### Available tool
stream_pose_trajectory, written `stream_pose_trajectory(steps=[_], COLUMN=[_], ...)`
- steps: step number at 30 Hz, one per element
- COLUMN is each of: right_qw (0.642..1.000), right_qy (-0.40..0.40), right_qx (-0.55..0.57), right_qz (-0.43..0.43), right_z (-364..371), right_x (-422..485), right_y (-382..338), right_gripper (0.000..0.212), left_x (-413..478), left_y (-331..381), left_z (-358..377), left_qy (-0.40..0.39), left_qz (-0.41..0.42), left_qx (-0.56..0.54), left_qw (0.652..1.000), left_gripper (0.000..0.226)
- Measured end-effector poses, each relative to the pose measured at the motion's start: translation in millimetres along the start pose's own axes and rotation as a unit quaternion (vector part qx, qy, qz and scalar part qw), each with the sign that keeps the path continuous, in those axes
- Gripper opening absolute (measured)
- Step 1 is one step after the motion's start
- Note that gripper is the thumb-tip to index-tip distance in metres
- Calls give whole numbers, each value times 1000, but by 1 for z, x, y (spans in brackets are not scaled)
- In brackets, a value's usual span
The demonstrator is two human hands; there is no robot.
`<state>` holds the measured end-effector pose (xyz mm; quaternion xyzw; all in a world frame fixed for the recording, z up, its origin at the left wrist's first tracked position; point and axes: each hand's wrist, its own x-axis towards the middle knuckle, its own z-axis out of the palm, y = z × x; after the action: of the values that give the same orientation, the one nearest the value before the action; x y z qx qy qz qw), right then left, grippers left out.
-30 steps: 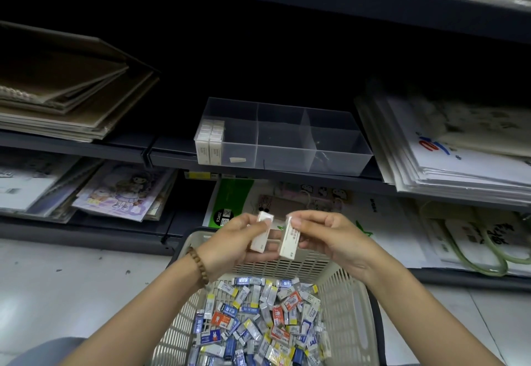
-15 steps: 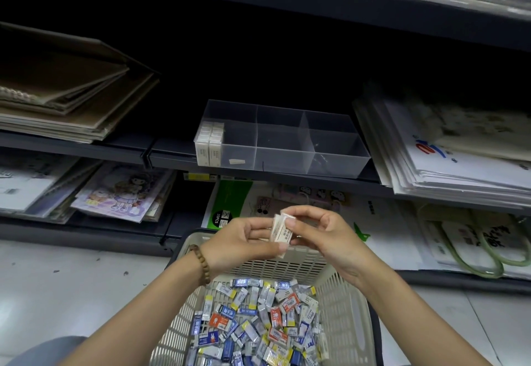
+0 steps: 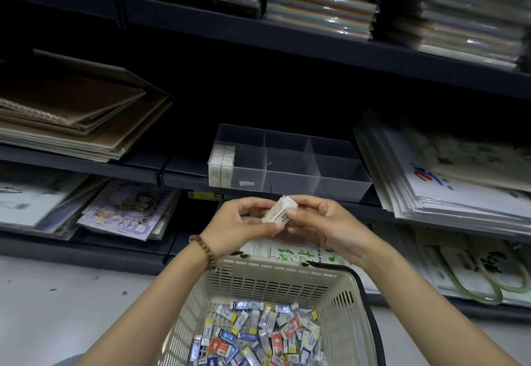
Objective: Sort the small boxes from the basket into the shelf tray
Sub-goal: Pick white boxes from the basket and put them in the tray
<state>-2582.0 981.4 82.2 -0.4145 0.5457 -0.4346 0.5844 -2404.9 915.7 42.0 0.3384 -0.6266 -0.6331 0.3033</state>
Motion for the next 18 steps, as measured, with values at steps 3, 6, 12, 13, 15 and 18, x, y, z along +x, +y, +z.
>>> stream_pose_trajectory(steps=[3,6,12,13,15,18], right_qw=[999,997,983,972,951,928], right_qy=[-12,-21,41,56,65,68], right_qx=[-36,-60,-170,-222,-301,-367], right_qz=[-20,-41,-50,-43,-23,9], right_z=[5,8,20,24,32,43], right_x=[19,41,98,107,124,148], right_y=[-28,-57,-97,-98,-94,-76], right_gripper=[36,32,44,47,51,55], left_x=[15,29,52,54,60,68], left_y=[16,33,10,1,-12,-25], left_z=[-14,-32,-89,-94,-96,-90], left_qy=[49,80,226,231,208,189], left_qz=[57,120,105,74,20,2], left_qx=[11,6,1,-8,-31,9], left_qw=[997,990,969,970,977,982], left_gripper=[39,44,38,39,49,58])
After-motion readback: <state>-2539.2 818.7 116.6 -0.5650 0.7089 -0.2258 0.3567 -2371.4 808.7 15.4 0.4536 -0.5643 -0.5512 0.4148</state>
